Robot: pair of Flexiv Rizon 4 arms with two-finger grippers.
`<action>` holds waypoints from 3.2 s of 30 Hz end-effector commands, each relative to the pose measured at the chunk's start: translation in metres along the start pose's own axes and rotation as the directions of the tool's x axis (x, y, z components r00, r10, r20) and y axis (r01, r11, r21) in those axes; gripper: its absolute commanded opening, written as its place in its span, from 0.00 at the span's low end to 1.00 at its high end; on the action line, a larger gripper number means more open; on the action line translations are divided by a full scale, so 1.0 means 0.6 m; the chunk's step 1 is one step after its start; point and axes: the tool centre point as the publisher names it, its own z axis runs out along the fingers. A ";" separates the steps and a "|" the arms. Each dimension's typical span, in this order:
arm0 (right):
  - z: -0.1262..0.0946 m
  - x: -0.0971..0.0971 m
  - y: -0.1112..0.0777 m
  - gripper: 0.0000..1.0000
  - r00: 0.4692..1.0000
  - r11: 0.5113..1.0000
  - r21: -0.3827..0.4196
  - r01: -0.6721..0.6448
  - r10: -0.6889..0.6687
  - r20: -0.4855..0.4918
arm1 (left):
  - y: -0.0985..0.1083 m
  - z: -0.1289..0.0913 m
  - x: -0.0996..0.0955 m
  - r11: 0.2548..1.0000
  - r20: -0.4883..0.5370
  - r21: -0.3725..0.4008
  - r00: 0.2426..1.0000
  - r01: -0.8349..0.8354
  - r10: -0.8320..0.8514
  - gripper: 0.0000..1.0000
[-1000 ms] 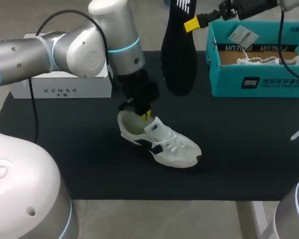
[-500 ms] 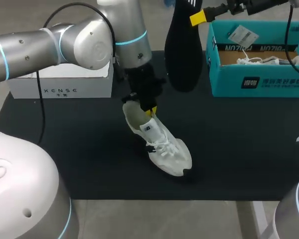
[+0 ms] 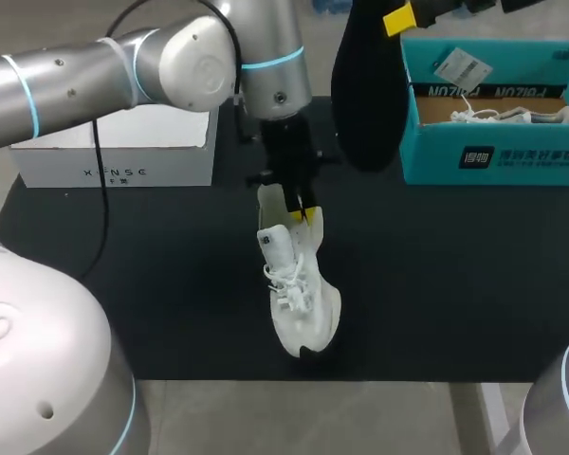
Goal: Take the shoe out of the shoebox, open the shoe tongue, remove and reinsert the insole, then place the shoe into the shoebox
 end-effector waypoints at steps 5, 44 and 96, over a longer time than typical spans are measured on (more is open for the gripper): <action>-0.002 0.003 -0.003 0.00 1.000 1.000 -0.001 -0.001 0.001 0.005 | -0.023 0.001 -0.025 0.998 -0.089 0.004 0.994 -0.060 0.060 0.00; -0.002 0.003 -0.003 0.00 1.000 1.000 -0.001 -0.001 0.001 0.005 | 0.010 0.063 -0.046 0.989 0.095 -0.093 0.988 -0.115 0.123 1.00; -0.002 0.003 -0.003 0.00 1.000 1.000 -0.001 -0.001 0.001 0.005 | -0.010 -0.088 0.064 0.953 0.952 0.303 -0.045 -0.022 -0.304 1.00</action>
